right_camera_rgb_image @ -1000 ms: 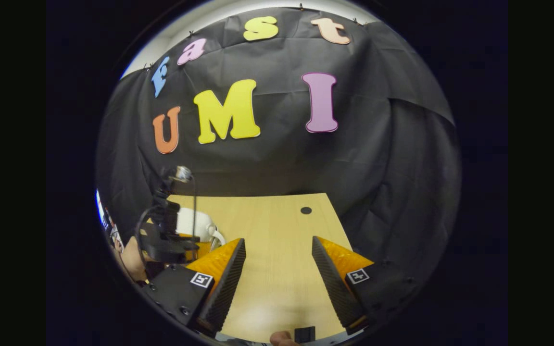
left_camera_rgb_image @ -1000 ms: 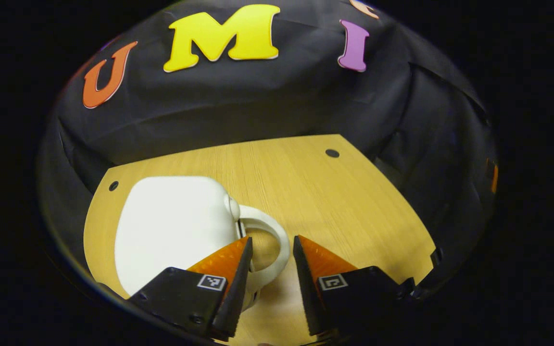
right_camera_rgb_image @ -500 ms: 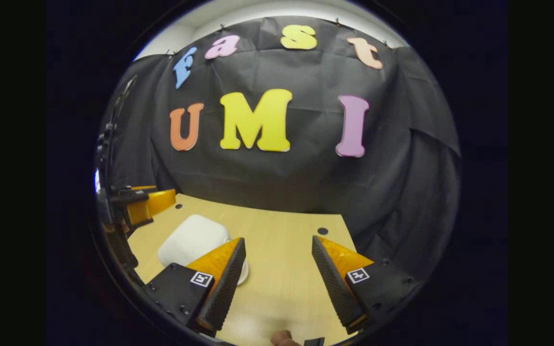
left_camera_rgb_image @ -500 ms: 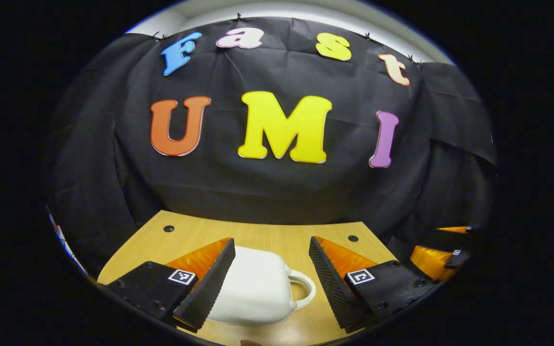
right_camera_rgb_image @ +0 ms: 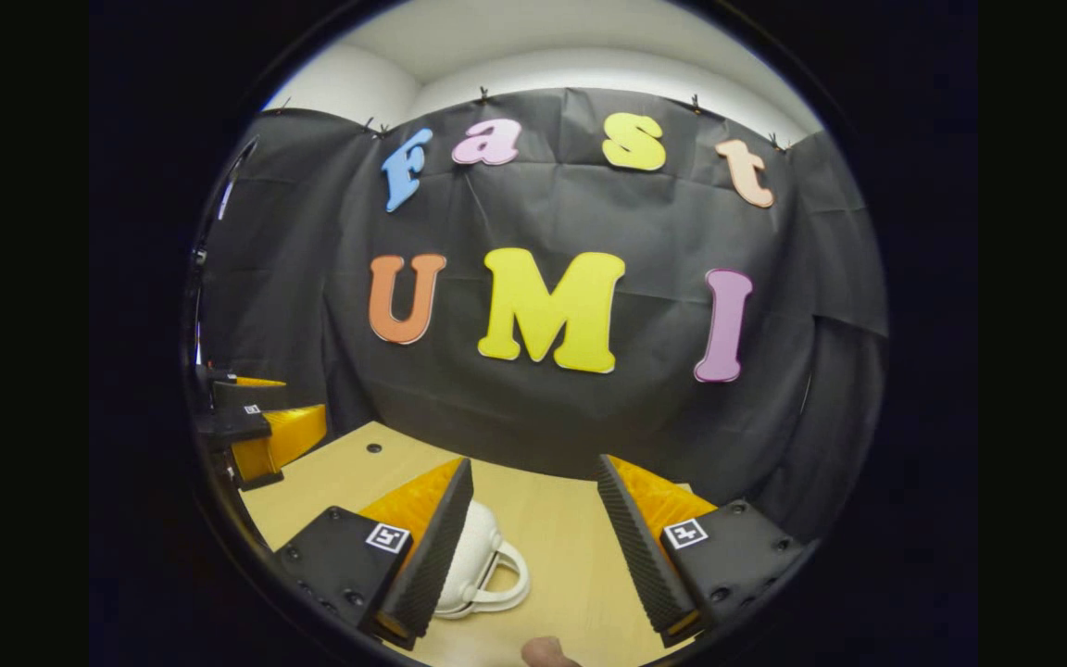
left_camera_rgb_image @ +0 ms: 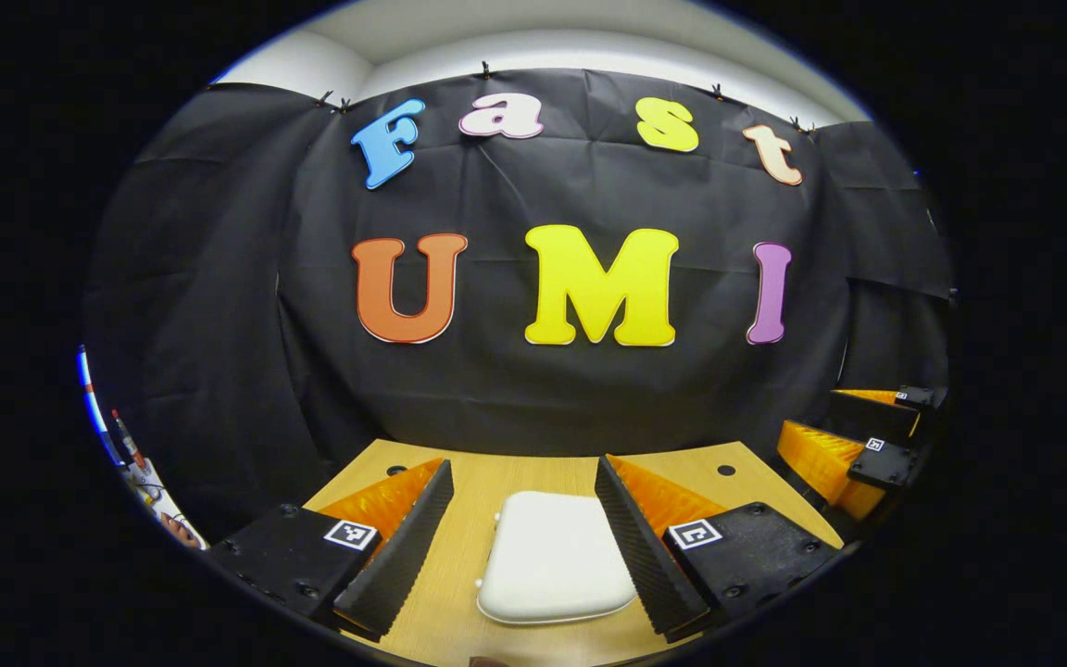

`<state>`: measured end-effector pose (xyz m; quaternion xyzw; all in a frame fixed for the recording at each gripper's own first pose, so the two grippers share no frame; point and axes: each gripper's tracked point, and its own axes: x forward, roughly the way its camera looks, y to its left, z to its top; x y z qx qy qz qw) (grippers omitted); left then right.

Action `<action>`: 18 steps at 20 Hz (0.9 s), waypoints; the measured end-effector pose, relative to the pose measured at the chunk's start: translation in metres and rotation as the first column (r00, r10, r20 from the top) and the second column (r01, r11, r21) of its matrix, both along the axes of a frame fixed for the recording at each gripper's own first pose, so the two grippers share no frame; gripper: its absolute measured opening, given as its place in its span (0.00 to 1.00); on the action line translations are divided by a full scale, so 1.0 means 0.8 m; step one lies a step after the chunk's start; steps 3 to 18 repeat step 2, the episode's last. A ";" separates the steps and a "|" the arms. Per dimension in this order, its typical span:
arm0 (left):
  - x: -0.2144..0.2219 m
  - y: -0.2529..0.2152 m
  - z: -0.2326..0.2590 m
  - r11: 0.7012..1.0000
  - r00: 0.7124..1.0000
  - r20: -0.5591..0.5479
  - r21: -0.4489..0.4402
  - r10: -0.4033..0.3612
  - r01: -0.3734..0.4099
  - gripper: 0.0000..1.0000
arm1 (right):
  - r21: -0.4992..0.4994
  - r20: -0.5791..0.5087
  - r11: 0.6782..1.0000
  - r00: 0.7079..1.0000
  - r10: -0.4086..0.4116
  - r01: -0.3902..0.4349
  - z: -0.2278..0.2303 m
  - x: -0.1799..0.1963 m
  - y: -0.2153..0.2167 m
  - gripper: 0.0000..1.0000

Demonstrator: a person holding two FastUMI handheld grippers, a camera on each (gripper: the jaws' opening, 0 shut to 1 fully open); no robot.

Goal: First open the suitcase, pack the skin care products into it, and then close the suitcase.

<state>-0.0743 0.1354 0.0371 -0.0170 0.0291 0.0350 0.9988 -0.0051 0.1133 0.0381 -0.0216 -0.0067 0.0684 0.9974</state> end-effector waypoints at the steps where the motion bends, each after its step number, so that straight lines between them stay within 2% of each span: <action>1: 0.002 0.005 -0.004 1.000 1.000 -0.005 -0.004 -0.004 0.004 0.98 | 0.000 0.004 1.000 1.000 0.001 -0.001 0.000 0.000 0.007 0.81; 18: 0.004 0.008 -0.007 1.000 1.000 -0.011 -0.008 -0.010 0.010 0.98 | 0.001 0.001 1.000 1.000 0.001 -0.001 0.000 0.001 0.013 0.81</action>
